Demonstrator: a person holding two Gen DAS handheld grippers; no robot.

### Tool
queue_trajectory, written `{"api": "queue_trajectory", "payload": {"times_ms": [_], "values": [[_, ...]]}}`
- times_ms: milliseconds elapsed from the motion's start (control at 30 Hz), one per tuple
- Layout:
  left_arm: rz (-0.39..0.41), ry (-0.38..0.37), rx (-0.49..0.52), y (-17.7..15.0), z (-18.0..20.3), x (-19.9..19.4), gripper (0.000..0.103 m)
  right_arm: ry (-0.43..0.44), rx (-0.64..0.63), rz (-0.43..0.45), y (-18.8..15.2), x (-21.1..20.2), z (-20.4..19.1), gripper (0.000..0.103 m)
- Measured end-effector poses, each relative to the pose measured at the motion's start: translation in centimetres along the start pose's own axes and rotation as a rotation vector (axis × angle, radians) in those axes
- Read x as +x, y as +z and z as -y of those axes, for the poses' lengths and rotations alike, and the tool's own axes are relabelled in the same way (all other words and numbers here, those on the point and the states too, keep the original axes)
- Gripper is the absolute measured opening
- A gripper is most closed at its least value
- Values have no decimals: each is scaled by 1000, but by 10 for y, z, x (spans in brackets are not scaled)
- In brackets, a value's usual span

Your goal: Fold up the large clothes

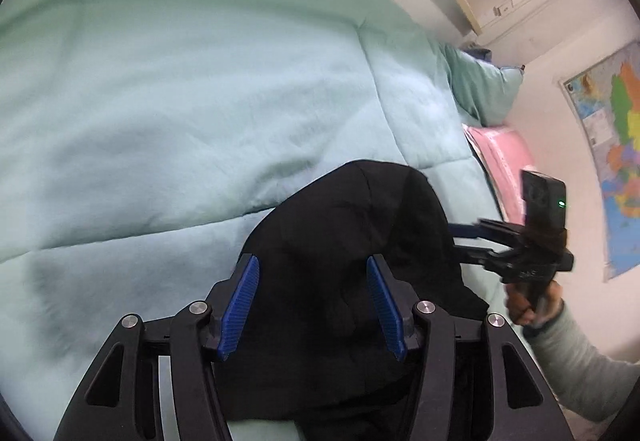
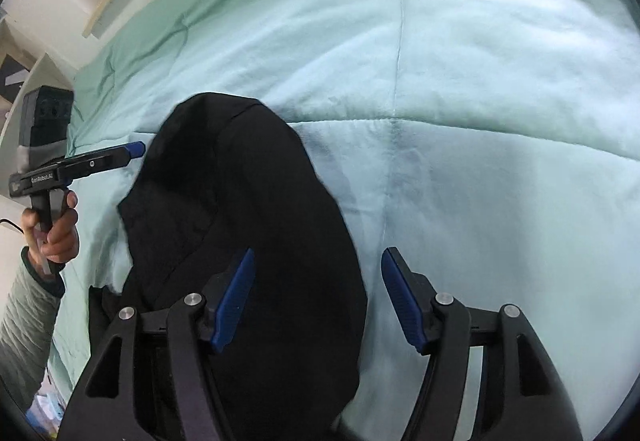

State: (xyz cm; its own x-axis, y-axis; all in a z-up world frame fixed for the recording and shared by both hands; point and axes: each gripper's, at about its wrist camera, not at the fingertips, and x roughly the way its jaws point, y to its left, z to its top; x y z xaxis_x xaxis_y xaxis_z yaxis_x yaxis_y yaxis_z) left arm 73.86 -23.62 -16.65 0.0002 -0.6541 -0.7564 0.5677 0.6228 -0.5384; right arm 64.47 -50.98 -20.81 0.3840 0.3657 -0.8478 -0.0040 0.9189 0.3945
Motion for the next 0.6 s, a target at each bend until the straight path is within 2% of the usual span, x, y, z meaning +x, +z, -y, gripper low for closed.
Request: {"api": "queue_trajectory", "payload": {"times_ms": [100,167,233,267,300,333,467,600], "values": [[-66,-22,11,7,-5,26,58,46,2,-43,12,24,7,69],[-86,-46,1,6,-9,38,57,140,25,-86,22,50,9,68],[-62,-39,9,3,-9,37,53,192,2,-90,28,65,0,42],[-42,-50,27,-3,-4,32,43,179,-37,-81,29,64,-9,39],[-31,-62,40,-7,-1,25,38,158,-75,-63,29,59,-19,30],[-14,-75,61,-15,6,15,38,148,-108,-48,27,52,-26,21],[39,-111,128,-46,31,-33,37,131,-263,58,8,-2,-71,19],[102,-106,188,-92,69,-91,37,112,-422,146,-32,-67,-128,19]]}}
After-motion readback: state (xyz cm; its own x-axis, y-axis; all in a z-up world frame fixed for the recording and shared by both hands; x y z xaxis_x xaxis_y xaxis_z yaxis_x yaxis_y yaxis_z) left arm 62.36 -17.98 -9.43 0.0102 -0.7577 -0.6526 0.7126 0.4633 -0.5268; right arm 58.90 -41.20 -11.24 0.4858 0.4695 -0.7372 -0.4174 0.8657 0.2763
